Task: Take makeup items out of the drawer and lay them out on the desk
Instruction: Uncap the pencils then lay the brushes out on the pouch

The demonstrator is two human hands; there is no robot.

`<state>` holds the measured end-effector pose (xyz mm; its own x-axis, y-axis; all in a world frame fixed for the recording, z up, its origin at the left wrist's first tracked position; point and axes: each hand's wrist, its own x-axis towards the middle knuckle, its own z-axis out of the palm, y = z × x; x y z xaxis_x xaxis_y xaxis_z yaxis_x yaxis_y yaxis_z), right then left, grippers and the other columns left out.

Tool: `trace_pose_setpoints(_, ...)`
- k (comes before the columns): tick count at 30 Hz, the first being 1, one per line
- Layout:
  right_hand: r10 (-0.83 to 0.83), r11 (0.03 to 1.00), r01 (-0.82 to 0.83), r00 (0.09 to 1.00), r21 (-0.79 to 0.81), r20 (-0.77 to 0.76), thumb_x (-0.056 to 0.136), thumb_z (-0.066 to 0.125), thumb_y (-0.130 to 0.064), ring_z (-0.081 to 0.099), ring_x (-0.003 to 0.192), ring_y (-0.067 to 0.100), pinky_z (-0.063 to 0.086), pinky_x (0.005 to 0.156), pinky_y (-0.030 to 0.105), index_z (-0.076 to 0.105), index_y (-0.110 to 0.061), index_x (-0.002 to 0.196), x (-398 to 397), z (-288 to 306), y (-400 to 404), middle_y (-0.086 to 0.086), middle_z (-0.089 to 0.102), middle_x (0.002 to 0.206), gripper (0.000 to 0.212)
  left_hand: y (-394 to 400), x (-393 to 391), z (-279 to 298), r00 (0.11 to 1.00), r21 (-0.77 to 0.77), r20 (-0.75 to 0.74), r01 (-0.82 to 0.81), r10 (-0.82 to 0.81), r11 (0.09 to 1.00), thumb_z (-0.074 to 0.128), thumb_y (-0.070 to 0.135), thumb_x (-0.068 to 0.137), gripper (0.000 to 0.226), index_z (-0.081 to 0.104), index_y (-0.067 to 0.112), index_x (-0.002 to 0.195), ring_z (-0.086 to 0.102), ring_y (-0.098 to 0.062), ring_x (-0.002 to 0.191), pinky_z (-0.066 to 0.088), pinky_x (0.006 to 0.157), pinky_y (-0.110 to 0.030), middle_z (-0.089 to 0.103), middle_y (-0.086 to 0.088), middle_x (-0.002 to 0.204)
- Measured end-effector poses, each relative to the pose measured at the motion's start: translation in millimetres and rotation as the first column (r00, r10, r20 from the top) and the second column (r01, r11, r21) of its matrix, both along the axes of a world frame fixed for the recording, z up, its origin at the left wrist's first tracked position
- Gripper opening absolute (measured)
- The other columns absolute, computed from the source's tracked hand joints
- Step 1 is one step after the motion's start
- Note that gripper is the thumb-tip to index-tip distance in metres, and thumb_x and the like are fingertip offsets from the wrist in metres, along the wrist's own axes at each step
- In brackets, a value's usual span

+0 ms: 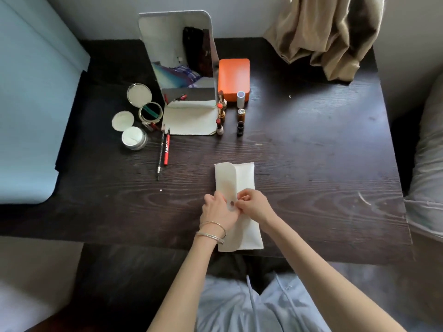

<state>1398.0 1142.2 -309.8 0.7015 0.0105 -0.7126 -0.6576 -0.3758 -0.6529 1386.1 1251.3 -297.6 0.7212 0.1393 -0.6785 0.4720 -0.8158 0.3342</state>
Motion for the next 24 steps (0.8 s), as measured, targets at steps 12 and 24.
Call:
trace_pose_setpoints(12,-0.087,0.994,0.089,0.995,0.055,-0.052,0.081,0.036,0.008,0.056,0.072,0.015,0.045,0.066,0.020,0.070,-0.017,0.077,28.2,-12.2,84.4,0.007,0.065,0.077,0.043,81.1,37.0,-3.5,0.994,0.176,0.036,0.093,-0.101,0.980,0.048,0.050,0.088,0.052,0.051,0.010,0.121,0.045,-0.031,0.116,0.045,0.087,-0.040,0.041,-0.013,0.124)
trace_pose_setpoints(24,-0.121,0.982,0.125,0.992,-0.143,0.038,0.087,0.037,0.001,0.052,0.088,0.014,0.038,0.065,0.021,0.059,-0.014,0.091,21.2,-14.6,118.4,0.000,0.060,0.097,0.027,114.0,52.0,-0.6,0.992,-0.052,-0.028,0.125,-0.126,0.991,0.047,0.027,0.093,0.032,0.066,0.005,0.105,0.056,-0.036,0.108,0.047,0.091,-0.038,0.051,-0.017,0.118)
